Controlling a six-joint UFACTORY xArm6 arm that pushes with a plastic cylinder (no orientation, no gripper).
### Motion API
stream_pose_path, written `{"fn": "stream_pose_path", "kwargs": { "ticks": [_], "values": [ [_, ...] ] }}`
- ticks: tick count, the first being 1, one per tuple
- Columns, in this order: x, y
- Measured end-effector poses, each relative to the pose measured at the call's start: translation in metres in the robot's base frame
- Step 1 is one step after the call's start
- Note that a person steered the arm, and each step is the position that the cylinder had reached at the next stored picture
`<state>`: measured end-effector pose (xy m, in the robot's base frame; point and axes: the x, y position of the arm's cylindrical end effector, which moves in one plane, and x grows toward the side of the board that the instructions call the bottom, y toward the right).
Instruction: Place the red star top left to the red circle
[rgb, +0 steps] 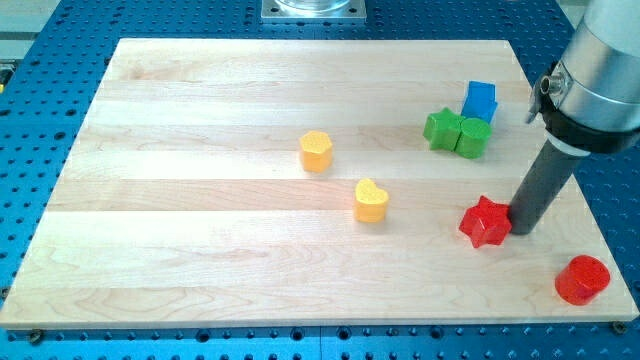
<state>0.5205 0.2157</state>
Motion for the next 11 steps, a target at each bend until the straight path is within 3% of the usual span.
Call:
{"fn": "stream_pose_path", "kwargs": {
  "ticks": [3, 5, 6, 9, 11],
  "values": [
    [-0.009, -0.027],
    [-0.007, -0.01],
    [0.013, -0.01],
    [0.015, -0.115],
    [0.02, -0.1]
  ]
}}
